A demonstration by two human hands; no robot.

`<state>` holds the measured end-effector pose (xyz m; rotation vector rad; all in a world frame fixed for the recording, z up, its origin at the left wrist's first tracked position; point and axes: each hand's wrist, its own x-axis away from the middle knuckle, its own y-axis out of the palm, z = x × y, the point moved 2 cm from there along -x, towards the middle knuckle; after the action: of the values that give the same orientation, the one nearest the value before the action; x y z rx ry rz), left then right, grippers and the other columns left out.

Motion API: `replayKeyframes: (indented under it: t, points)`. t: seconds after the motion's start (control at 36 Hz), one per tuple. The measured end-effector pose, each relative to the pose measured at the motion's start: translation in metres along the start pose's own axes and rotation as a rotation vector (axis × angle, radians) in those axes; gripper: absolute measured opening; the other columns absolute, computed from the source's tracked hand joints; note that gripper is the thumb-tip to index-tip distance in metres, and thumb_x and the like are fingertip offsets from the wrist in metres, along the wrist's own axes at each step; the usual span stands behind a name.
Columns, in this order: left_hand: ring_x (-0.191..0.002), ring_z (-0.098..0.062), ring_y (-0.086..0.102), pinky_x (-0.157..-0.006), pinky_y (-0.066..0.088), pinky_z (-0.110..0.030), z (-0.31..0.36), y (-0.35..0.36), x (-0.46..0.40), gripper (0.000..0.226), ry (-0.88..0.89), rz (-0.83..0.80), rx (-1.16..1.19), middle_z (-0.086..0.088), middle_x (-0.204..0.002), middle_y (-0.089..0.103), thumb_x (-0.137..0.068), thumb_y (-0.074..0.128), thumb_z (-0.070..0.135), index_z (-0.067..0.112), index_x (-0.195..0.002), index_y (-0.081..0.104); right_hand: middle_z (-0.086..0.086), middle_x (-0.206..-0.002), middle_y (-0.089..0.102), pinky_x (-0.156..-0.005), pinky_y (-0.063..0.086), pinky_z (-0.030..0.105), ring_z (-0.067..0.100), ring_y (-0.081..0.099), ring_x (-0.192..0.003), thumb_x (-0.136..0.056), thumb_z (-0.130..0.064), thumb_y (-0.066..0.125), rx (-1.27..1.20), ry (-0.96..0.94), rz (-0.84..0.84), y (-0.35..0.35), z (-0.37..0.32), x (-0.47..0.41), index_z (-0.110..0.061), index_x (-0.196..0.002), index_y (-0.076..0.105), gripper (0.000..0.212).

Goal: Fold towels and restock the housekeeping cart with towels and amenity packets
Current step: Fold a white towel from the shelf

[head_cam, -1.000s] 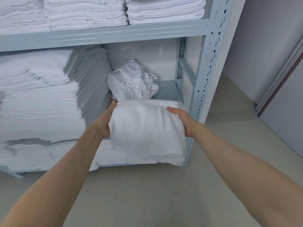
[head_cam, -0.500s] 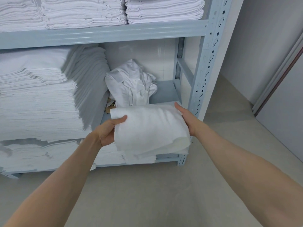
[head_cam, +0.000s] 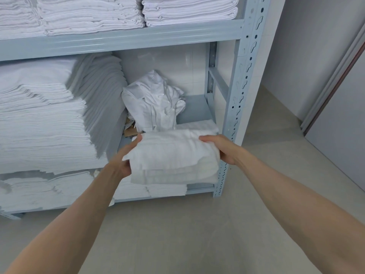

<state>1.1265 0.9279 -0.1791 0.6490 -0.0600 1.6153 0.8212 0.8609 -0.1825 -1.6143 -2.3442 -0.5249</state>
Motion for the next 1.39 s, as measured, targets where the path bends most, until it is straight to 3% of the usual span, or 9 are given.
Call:
replayKeyframes:
  t: [0.14, 0.25, 0.56, 0.61, 0.78, 0.92, 1.06, 1.19, 1.39]
  points:
    - [-0.117, -0.028, 0.066, -0.081, 0.060, -0.041, -0.006, 0.012, 0.002, 0.060, -0.035, -0.136, -0.010, -0.009, -0.127, 0.069, -0.086, 0.064, 0.061, 0.019, -0.128, 0.069, 0.006, -0.117, 0.073, -0.093, 0.055, 0.040, 0.022, 0.070, -0.107, -0.087, -0.023, 0.075, 0.023, 0.023, -0.089, -0.001, 0.002, 0.006, -0.014, -0.121, 0.065, 0.036]
    - [-0.109, -0.031, 0.070, -0.079, 0.061, -0.043, -0.008, 0.014, 0.005, 0.057, -0.026, -0.109, -0.209, -0.014, -0.125, 0.069, -0.077, 0.083, 0.030, 0.013, -0.128, 0.064, 0.007, -0.110, 0.075, -0.073, 0.060, 0.031, 0.020, 0.073, -0.097, -0.086, -0.011, 0.074, 0.015, 0.038, -0.089, -0.009, -0.001, 0.010, -0.009, -0.112, 0.067, 0.027]
    - [-0.099, -0.023, 0.073, -0.074, 0.061, -0.034, 0.029, 0.025, 0.002, 0.035, 0.347, -0.100, -0.132, -0.010, -0.113, 0.075, -0.085, 0.065, -0.006, 0.007, -0.116, 0.070, 0.005, -0.102, 0.077, -0.069, 0.059, 0.028, 0.022, 0.072, -0.094, -0.082, 0.005, 0.066, -0.149, -0.263, -0.012, -0.031, -0.035, 0.011, -0.009, -0.108, 0.069, 0.029]
    - [-0.091, -0.018, 0.074, -0.068, 0.060, -0.030, 0.034, 0.029, 0.002, 0.034, 0.304, -0.090, -0.108, -0.004, -0.102, 0.077, -0.095, 0.051, -0.004, 0.015, -0.100, 0.079, 0.004, -0.102, 0.077, -0.066, 0.058, 0.027, 0.021, 0.073, -0.090, -0.082, -0.001, 0.065, -0.177, -0.256, 0.009, -0.029, -0.036, 0.011, -0.010, -0.100, 0.074, 0.022]
    - [-0.086, -0.017, 0.075, -0.064, 0.061, -0.031, 0.030, 0.031, 0.000, 0.028, 0.301, -0.049, -0.161, -0.002, -0.102, 0.077, -0.104, 0.045, 0.009, 0.019, -0.120, 0.066, 0.002, -0.097, 0.077, -0.056, 0.057, 0.026, 0.020, 0.074, -0.077, -0.095, -0.013, 0.055, -0.300, -0.165, 0.145, -0.031, -0.018, 0.000, -0.021, -0.091, 0.077, 0.023]
    - [-0.077, -0.008, 0.074, -0.061, 0.059, -0.023, 0.016, 0.014, -0.008, 0.028, 0.228, -0.146, -0.229, 0.008, -0.085, 0.078, -0.105, 0.037, 0.005, 0.019, -0.109, 0.060, 0.015, -0.122, 0.066, -0.093, 0.052, 0.040, 0.027, 0.064, -0.109, -0.100, -0.015, 0.053, -0.200, -0.180, 0.124, -0.020, -0.004, -0.009, -0.004, -0.132, 0.058, 0.034]
    - [-0.094, -0.043, 0.066, -0.072, 0.059, -0.049, 0.012, 0.002, -0.010, 0.023, 0.159, -0.234, -0.154, -0.017, -0.103, 0.074, -0.091, 0.063, 0.023, 0.012, -0.109, 0.072, 0.010, -0.122, 0.070, -0.079, 0.059, 0.045, 0.027, 0.069, -0.109, -0.100, -0.025, 0.057, -0.058, -0.114, -0.029, -0.005, 0.001, -0.015, -0.019, -0.128, 0.062, 0.029]
    - [-0.061, -0.015, 0.069, -0.050, 0.055, -0.022, 0.001, -0.023, -0.028, 0.062, 0.091, -0.203, -0.131, -0.003, -0.069, 0.073, -0.105, 0.037, 0.005, 0.022, -0.065, 0.081, 0.017, -0.119, 0.070, -0.076, 0.059, 0.046, 0.037, 0.070, -0.104, -0.100, -0.027, 0.058, -0.136, -0.092, -0.095, 0.002, 0.010, -0.020, -0.015, -0.124, 0.065, 0.028]
    - [-0.066, -0.014, 0.073, -0.050, 0.056, -0.026, 0.015, -0.039, -0.037, 0.024, 0.113, -0.220, -0.259, -0.001, -0.078, 0.077, -0.105, 0.041, 0.005, 0.014, -0.110, 0.063, 0.002, -0.070, 0.068, -0.053, 0.051, 0.022, 0.015, 0.064, -0.059, -0.100, -0.013, 0.040, -0.261, -0.050, 0.033, 0.002, 0.019, -0.027, -0.014, -0.095, 0.068, 0.028]
